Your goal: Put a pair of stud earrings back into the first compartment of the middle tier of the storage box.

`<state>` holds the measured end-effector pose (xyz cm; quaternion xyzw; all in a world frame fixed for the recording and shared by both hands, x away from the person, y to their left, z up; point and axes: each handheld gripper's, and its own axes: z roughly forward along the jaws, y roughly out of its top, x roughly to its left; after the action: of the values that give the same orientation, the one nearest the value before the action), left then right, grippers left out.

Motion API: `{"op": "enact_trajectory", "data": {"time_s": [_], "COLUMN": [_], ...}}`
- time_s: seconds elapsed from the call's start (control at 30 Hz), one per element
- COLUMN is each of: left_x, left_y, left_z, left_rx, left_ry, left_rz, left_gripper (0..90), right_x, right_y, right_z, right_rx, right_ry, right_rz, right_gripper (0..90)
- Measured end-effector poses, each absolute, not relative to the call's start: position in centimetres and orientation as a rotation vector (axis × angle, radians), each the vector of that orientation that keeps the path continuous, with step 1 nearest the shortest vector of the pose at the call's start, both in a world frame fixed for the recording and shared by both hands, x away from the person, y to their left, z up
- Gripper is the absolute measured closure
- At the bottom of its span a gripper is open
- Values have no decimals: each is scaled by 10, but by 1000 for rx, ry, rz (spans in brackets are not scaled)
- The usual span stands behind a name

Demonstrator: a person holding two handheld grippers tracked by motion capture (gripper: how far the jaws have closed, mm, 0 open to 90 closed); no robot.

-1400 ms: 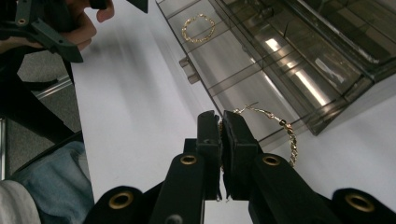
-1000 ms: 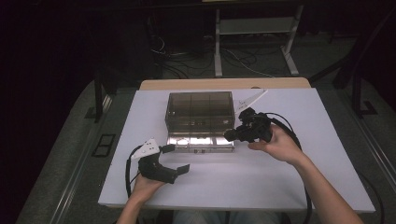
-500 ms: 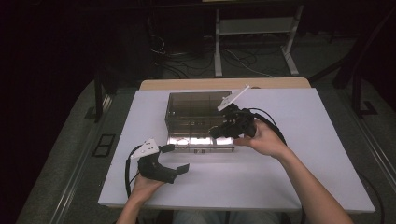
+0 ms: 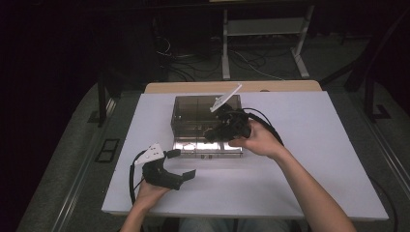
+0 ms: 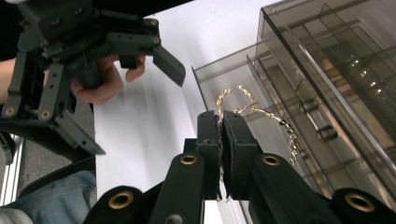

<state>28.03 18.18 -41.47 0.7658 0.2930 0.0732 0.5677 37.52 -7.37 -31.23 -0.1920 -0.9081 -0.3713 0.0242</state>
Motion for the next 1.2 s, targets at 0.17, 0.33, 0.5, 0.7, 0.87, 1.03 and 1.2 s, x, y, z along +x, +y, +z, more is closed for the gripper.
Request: {"op": "enact_trajectory", "data": {"time_s": [0.17,0.33,0.5,0.7,0.87,1.03,1.2], "left_x": [280,280,280,280,280,281,281], "left_y": [183,182,182,183,184,184,184], "left_z": [-415,-415,-414,-414,-414,-414,-414], "left_rx": [1799,1795,1793,1796,1794,1797,1792], "left_ry": [688,690,690,689,690,684,687], "left_rz": [174,171,170,169,170,174,172], "left_gripper": [0,0,0,0,0,0,0], "right_x": [380,386,390,394,395,396,397], "right_y": [-62,-53,-46,-38,-30,-22,-16], "right_z": [-310,-314,-318,-327,-334,-341,-349], "right_rx": [-591,-584,-579,-569,-559,-546,-534], "right_ry": [-2819,-2834,-2826,-2825,-2822,-2816,-2807], "right_rz": [-1133,-1134,-1142,-1136,-1128,-1115,-1118], "right_gripper": [850,850,849,850,850,850,849]}}
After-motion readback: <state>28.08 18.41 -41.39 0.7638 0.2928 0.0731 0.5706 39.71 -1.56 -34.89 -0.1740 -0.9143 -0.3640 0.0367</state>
